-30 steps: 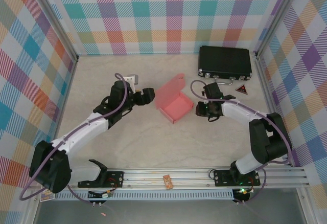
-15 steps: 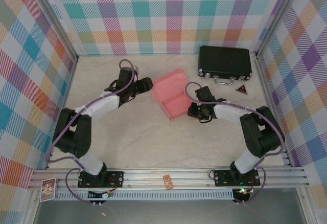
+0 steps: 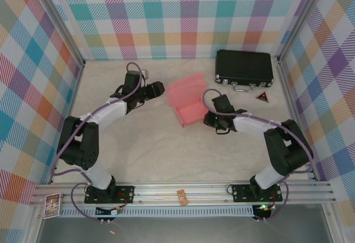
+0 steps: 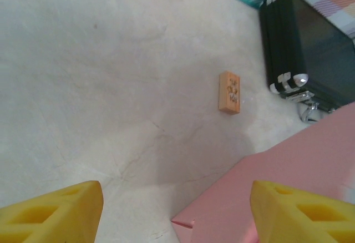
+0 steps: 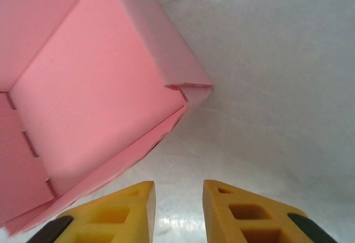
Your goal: Fold the paper box
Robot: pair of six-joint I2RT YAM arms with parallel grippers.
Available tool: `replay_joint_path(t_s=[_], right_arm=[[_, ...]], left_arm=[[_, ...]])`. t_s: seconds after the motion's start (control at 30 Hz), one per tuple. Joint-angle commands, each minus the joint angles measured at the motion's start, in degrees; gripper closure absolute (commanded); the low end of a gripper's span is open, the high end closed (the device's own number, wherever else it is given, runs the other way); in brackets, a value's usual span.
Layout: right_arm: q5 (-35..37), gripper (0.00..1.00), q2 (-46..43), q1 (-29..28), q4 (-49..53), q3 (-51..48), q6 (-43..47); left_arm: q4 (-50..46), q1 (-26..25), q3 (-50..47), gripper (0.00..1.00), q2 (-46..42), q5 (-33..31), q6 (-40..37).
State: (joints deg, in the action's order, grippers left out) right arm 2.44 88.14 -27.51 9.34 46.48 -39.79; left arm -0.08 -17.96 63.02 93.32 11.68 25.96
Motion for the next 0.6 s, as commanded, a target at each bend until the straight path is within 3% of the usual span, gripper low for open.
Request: replay_joint_path(t_s=[0.0,0.07,0.17,0.33,0.57], right_arm=[[6.2,0.68,-5.9,-0.2,4.5,-0.1,2.8],[8.1,0.66,-7.9,0.6,6.7,0.5,5.1],[4.1,0.61,-8.8,3.7,4.9,1.9,12.0],[-11.3,0.53,-2.9,11.1,-1.0,8.8,28.8],[-27.8,0.46,9.3,16.8,-2.4,20.5,48.1]], left_arm=[[-2.6,-0.2,-1.7,0.3,-6.2,-5.9,-2.7],[-3.1,-0.2,-3.0,0.3,-8.2,-6.5,-3.5],[-3.7,-0.6,-4.1,0.3,-9.5,-2.9,-4.2],[0.2,-4.2,-8.5,0.25,-10.8,0.6,-7.5],[2.0,-6.9,-9.7,0.11,-8.6,-1.7,-12.3]])
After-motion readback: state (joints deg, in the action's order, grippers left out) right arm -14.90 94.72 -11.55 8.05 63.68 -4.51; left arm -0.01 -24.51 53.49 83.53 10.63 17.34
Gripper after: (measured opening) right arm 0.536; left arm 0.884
